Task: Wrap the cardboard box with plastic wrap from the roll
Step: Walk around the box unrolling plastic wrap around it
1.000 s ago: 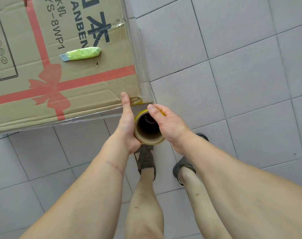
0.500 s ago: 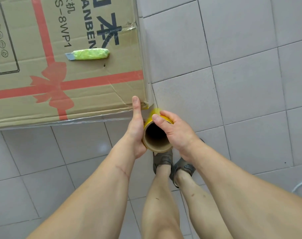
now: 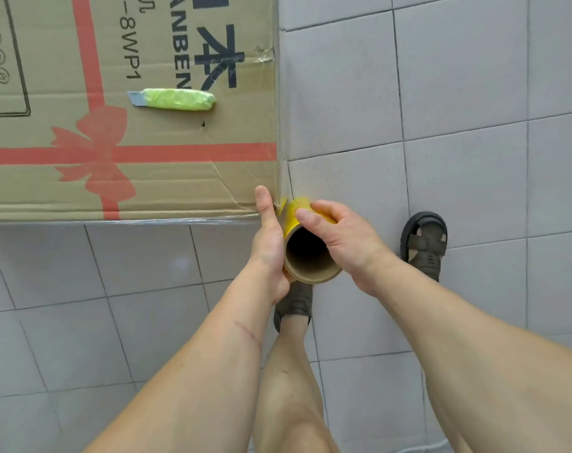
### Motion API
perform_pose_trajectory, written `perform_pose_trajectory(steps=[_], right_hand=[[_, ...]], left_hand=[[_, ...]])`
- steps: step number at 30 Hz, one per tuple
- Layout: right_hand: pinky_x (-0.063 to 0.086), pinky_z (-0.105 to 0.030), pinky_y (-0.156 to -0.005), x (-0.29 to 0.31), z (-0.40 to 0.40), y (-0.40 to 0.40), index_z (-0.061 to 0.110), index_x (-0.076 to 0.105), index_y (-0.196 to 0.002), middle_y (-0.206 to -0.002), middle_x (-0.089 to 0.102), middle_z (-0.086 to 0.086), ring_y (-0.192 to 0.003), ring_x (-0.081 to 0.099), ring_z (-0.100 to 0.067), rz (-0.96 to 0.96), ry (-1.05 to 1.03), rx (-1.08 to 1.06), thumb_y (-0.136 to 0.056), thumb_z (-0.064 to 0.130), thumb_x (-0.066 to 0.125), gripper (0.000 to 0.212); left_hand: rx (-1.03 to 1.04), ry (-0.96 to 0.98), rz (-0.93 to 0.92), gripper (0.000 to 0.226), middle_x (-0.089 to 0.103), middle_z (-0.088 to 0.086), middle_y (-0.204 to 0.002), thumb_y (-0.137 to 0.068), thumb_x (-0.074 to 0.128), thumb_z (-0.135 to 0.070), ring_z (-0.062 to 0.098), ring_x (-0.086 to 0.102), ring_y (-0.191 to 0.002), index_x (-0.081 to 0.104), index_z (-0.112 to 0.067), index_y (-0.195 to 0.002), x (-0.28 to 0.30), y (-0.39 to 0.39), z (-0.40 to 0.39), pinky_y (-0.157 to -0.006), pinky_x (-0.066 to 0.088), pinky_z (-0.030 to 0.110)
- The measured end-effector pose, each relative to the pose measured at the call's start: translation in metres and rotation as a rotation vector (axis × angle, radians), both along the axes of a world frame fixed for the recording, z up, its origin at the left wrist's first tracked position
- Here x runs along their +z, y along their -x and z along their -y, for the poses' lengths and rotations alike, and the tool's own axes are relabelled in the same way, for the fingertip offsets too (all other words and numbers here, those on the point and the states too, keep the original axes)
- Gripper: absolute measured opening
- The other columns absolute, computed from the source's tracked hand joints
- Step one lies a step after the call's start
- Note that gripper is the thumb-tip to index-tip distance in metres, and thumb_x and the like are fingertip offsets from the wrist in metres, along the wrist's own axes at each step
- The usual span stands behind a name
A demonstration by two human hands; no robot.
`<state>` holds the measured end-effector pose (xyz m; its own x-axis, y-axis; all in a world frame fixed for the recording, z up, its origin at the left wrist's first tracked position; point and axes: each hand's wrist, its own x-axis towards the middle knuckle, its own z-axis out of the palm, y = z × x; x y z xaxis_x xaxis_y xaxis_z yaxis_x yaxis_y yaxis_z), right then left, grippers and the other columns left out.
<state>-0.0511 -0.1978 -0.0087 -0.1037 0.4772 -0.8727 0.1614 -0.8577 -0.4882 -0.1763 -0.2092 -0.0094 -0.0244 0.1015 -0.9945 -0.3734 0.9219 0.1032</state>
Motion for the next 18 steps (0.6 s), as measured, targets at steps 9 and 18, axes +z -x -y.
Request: perform_pose_trajectory(steps=[9, 18], right_hand=[[0.048, -0.022, -0.088, -0.001, -0.044, -0.022, 0.031, 0.059, -0.130, -0.119, 0.065, 0.008, -0.108, 0.060, -0.007, -0.009, -0.032, 0.225, -0.085, 0.055, 0.066, 0.052], [0.045, -0.018, -0.081, -0.002, -0.077, -0.038, 0.032, 0.058, -0.131, -0.124, 0.064, 0.005, -0.110, 0.060, -0.008, -0.078, -0.011, 0.401, -0.084, 0.056, 0.067, 0.053]], left_hand=[[0.353, -0.064, 0.105, 0.118, 0.079, 0.025, -0.126, -0.076, 0.030, -0.106, 0.040, 0.074, -0.123, 0.079, -0.007, -0.118, -0.002, -0.026, -0.019, -0.118, 0.050, 0.059], [0.586, -0.071, 0.027, 0.127, 0.080, 0.024, -0.123, -0.072, 0.028, -0.109, 0.041, 0.074, -0.123, 0.077, -0.005, -0.125, 0.000, -0.055, -0.032, -0.115, 0.053, 0.057]])
